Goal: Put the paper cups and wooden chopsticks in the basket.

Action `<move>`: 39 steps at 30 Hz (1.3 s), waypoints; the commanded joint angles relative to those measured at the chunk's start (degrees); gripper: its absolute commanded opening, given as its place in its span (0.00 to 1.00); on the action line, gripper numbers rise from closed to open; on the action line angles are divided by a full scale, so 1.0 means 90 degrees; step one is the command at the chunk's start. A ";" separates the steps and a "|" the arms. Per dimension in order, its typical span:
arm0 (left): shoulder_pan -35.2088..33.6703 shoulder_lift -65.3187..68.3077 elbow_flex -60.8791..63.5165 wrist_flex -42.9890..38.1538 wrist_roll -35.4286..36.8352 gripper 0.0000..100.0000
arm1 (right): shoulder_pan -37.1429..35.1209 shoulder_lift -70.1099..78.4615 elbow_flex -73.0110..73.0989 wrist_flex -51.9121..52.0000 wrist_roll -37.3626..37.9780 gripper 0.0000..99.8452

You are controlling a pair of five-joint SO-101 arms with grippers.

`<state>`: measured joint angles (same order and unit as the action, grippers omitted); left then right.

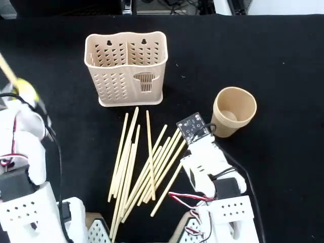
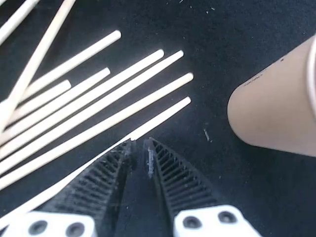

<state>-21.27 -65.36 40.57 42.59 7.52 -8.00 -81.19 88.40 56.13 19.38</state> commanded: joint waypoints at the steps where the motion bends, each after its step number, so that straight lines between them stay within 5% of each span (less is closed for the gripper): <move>1: 0.0650 0.0469 -0.0601 -0.1416 0.0400 0.03 | -0.0078 -0.0083 -0.0034 -0.0088 -0.0020 0.05; 10: 0.1089 0.1475 -0.1167 -0.1954 0.0420 0.03 | -0.0078 -0.0083 -0.0024 -0.0098 -0.0020 0.05; 14: 0.0796 0.1475 -0.0913 -0.0332 0.0215 0.03 | -0.0078 -0.0083 -0.0024 -0.0098 -0.0020 0.05; 18: 0.0757 0.1592 -0.0425 0.1788 -0.0869 0.03 | -0.0078 -0.0083 -0.0034 -0.0098 -0.0029 0.05; 24: 0.0943 0.2618 -0.0044 0.3184 -0.2071 0.03 | -0.0049 -0.0083 -0.0220 -0.0049 -0.0020 0.05; 31: 0.1558 0.4132 0.0054 0.3145 -0.2051 0.03 | -0.0068 -0.0073 -0.1372 0.0625 -0.0010 0.05; 39: 0.2291 0.4073 0.1548 0.1201 -0.2071 0.03 | -0.0039 -0.0005 -0.2886 0.1241 0.0488 0.05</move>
<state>-2.20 -28.44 52.18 59.74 -10.77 -8.00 -81.36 69.67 65.54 22.73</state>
